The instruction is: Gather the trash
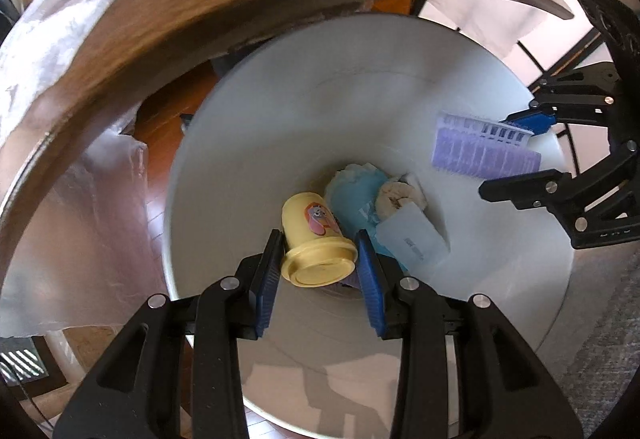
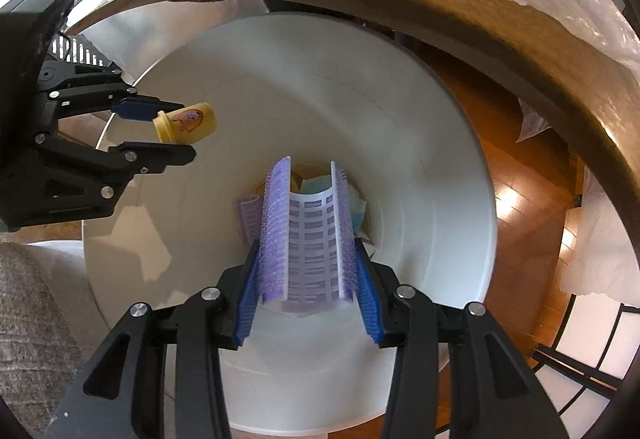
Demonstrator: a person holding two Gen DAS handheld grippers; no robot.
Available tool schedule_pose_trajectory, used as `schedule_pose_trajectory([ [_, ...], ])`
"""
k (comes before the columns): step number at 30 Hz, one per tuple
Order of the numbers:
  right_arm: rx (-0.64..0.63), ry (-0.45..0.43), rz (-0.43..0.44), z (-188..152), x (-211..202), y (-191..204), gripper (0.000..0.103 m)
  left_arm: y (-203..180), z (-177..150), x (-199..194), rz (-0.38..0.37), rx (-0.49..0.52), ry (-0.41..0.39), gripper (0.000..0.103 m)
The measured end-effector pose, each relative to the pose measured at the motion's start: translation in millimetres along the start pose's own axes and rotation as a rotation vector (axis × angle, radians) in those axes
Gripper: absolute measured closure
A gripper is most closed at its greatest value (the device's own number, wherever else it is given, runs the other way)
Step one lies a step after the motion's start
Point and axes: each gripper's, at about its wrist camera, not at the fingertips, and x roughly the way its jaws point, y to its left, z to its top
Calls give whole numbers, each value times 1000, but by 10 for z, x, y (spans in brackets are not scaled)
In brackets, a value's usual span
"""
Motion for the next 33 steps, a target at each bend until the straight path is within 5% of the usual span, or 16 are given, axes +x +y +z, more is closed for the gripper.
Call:
schedule_pose_trajectory([
  [3, 25, -15, -1, -27, -64, -32, 33, 2, -22, -5, 14, -6, -10, 38],
  [7, 43, -39, 20, -20, -380, -47, 33, 6, -29, -198, 6, -20, -31, 38],
  [10, 23, -159, 41, 74, -888, -41, 29, 39, 39, -681, -41, -23, -143, 37],
  [12, 36, -286, -17, 230, -1258, -131, 8, 120, 143, -1044, -40, -30, -253, 18],
  [14, 81, -370, -99, 417, -1443, -291, 4, 292, 277, -1308, 28, -63, -367, 6],
  [17, 194, -447, -240, 817, -1527, -775, 4, 831, 598, -1438, 156, -211, -472, 4],
  [21, 307, -449, -321, 1308, -1332, -1448, 4, 1522, 970, -1215, 217, -390, -495, 4],
  [28, 415, -414, -382, 1688, -1073, -2257, 4, 2202, 1339, -810, 306, -459, -420, 4],
  [33, 400, -388, -418, 1686, -955, -2408, 4, 2317, 1416, -700, 317, -469, -383, 4],
])
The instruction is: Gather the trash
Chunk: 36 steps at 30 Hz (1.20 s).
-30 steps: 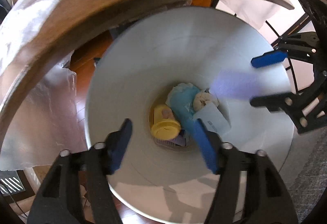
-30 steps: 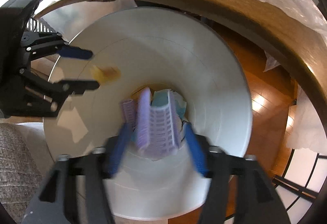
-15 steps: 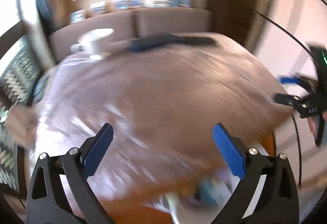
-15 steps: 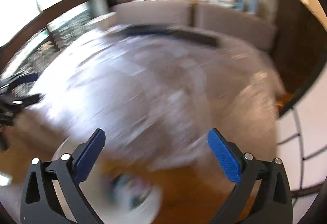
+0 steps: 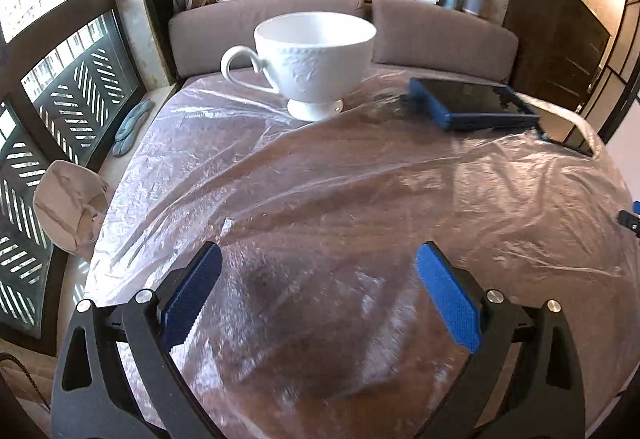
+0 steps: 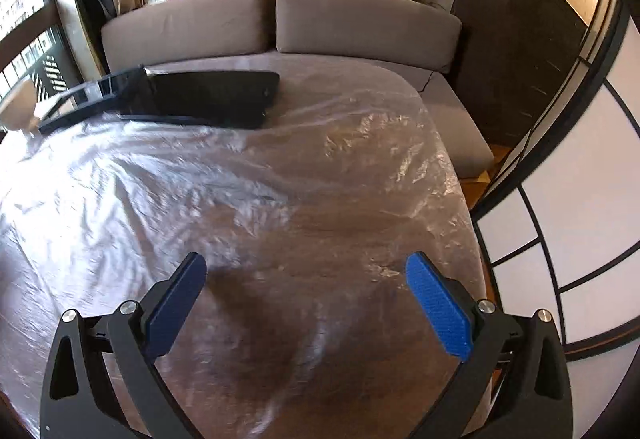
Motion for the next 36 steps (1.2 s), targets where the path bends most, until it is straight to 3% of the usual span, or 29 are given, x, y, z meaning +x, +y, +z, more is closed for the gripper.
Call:
schedule_pose_trajectory([
  [11, 64, -20, 6, -80, 15, -92, 4, 26, -4, 39, 10, -18, 29, 1],
  [36, 64, -21, 7, -105, -1, -87, 4, 55, 17, 53, 5, -21, 32, 1],
])
